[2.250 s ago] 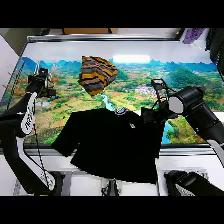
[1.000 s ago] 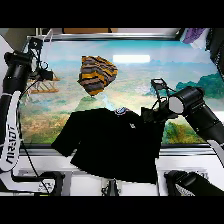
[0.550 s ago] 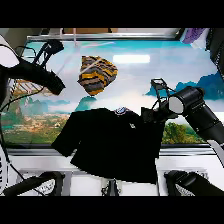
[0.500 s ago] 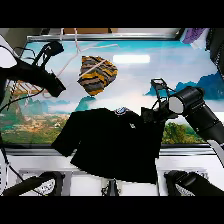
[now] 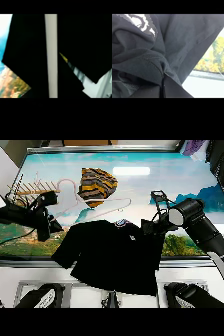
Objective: Fold the clothes and pants, and hang the long-sleeved shirts on hangers.
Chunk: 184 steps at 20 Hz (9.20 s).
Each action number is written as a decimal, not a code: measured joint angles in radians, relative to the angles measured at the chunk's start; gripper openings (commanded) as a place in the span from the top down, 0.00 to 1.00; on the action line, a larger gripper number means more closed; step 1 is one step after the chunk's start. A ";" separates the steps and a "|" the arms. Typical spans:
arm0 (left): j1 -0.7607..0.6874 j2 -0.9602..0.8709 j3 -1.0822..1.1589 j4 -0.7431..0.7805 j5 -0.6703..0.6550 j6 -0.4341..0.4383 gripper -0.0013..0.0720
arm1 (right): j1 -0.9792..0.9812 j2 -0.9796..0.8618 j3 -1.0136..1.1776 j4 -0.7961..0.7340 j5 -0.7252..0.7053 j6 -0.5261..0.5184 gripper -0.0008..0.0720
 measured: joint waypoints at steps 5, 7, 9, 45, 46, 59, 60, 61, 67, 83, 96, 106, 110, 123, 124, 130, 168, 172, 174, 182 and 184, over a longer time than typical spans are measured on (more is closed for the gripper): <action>0.022 0.152 -0.179 -0.037 -0.013 0.056 0.94 | 0.000 0.000 0.000 0.000 0.000 0.000 0.96; 0.024 0.203 -0.238 -0.044 -0.013 0.066 0.94 | 0.000 0.000 0.000 0.000 0.000 0.000 0.96; 0.019 0.240 -0.289 -0.052 -0.012 0.066 0.94 | 0.000 0.000 0.000 0.000 0.000 0.000 0.96; -0.352 0.074 -0.375 -0.062 0.377 -0.021 0.94 | -0.001 0.000 0.084 -0.027 0.034 -0.184 0.96; -0.353 0.074 -0.375 -0.065 0.383 -0.022 0.94 | -0.001 0.001 0.093 -0.028 0.050 -0.204 0.96; -0.354 0.059 -0.304 -0.042 0.404 -0.050 0.94 | 0.000 0.004 0.112 -0.032 0.202 -0.276 0.97; -0.354 0.051 -0.303 -0.042 0.405 -0.051 0.94 | 0.000 0.006 0.112 -0.033 0.202 -0.276 0.97; -0.354 0.041 -0.301 -0.042 0.407 -0.054 0.94 | 0.000 0.008 0.112 -0.034 0.201 -0.276 0.97; -0.355 -0.016 -0.266 -0.037 0.442 -0.066 0.94 | 0.000 0.013 0.112 -0.037 0.202 -0.267 0.97; -0.352 -0.103 -0.188 0.034 0.442 -0.092 0.95 | 0.000 0.051 0.112 -0.106 0.160 -0.171 0.97; -0.392 -0.036 -0.188 0.039 0.406 -0.084 0.95 | 0.000 0.061 0.112 -0.178 0.045 -0.083 0.97; -0.221 0.214 -0.327 0.039 0.328 -0.011 0.95 | 0.000 0.061 0.112 -0.188 0.037 -0.028 0.97; -0.248 0.249 -0.393 0.036 0.326 0.023 0.95 | 0.000 0.061 0.112 -0.185 0.037 -0.024 0.97; -0.343 -0.022 -0.176 0.036 0.375 -0.009 0.95 | 0.000 0.061 0.112 -0.174 0.056 -0.024 0.97; -0.348 -0.037 -0.163 0.036 0.370 -0.009 0.95 | 0.000 0.061 0.112 -0.174 0.056 -0.024 0.97; -0.409 -0.107 -0.137 0.024 0.378 0.023 0.95 | 0.000 0.061 0.112 -0.181 0.039 -0.045 0.97; -0.426 -0.139 -0.135 -0.107 0.404 0.018 0.95 | 0.058 0.073 0.143 0.034 -0.149 -0.176 0.97; -0.399 -0.124 -0.135 -0.114 0.385 0.010 0.95 | 0.065 0.087 0.144 -0.072 -0.100 -0.094 0.97; -0.375 -0.105 -0.135 -0.111 0.380 0.010 0.95 | 0.059 0.093 0.144 -0.116 -0.067 -0.068 0.97; -0.360 -0.109 -0.134 -0.118 0.392 -0.006 0.95 | 0.052 0.098 0.144 -0.138 -0.034 -0.028 0.97; -0.373 -0.113 -0.134 -0.118 0.408 -0.009 0.95 | 0.057 0.098 0.144 -0.132 -0.042 -0.024 0.97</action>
